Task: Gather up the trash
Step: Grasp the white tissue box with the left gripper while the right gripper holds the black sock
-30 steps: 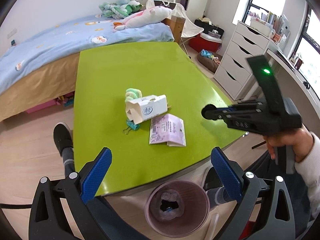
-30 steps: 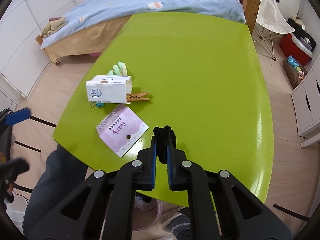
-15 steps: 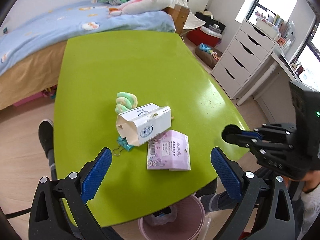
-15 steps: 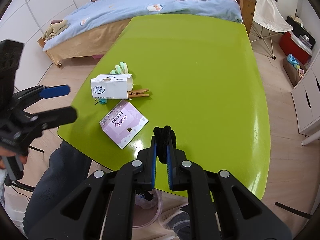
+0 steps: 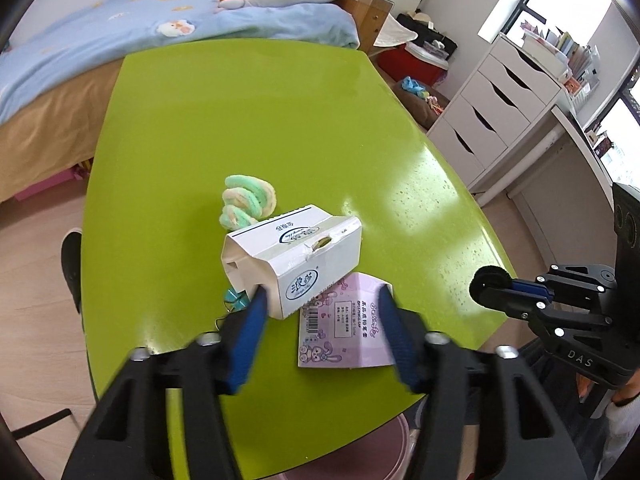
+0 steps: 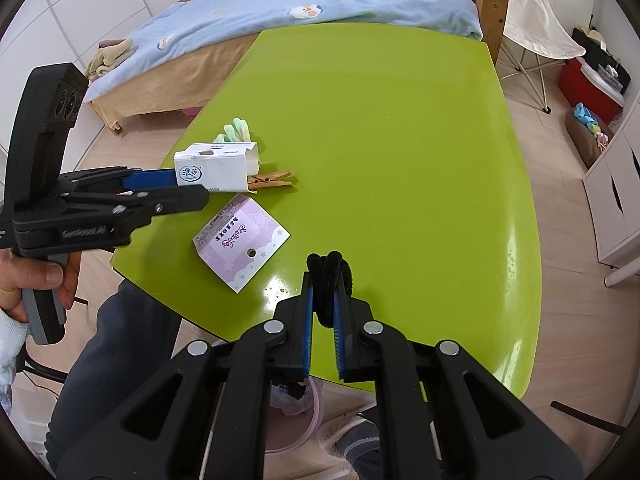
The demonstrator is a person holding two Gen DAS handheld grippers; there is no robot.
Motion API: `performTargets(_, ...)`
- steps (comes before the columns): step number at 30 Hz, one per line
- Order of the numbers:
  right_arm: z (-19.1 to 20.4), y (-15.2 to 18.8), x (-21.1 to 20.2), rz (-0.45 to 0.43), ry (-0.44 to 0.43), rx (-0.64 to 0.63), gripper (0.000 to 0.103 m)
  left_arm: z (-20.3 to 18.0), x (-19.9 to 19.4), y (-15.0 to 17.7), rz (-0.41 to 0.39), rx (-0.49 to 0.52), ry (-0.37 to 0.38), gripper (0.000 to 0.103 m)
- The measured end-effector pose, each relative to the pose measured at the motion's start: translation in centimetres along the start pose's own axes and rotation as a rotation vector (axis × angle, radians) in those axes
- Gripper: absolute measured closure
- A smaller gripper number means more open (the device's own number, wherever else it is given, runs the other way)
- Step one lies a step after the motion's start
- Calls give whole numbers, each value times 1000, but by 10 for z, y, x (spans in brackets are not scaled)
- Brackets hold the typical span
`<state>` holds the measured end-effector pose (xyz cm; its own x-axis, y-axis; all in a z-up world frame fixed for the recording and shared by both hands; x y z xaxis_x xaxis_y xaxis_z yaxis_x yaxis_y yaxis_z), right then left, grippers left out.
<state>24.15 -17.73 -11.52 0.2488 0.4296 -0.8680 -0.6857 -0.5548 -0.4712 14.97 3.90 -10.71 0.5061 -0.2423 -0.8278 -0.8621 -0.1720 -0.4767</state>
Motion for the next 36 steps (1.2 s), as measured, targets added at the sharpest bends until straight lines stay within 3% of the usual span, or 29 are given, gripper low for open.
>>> performTargets(2, 0, 0, 0, 1, 1, 0, 95, -2, 0, -1, 3, 9, -4, 72)
performTargets(4, 0, 0, 1, 0, 1, 1, 95, -3, 0, -2, 0, 15, -7, 95)
performTargets(9, 1, -1, 1, -3, -2, -3, 95, -11, -4, -7, -14, 45, -6, 102)
performTargets(24, 13, -5, -26, -63, -30, -13, 95, -37, -55, -8, -85, 130, -36, 103)
performTargets(36, 37, 8, -66, -131, -50, -70, 95, -56, -97, 23, -104, 205, -64, 103)
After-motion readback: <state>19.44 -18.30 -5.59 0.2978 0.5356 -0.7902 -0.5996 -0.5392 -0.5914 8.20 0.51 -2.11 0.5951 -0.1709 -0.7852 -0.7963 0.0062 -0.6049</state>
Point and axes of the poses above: each gripper's, at about its wrist camera, not at the fingertips, and x roughly the way its jaws point, z to its left, y to its underside, the point moved 1 cm from there along x, roughly the way its jaws point
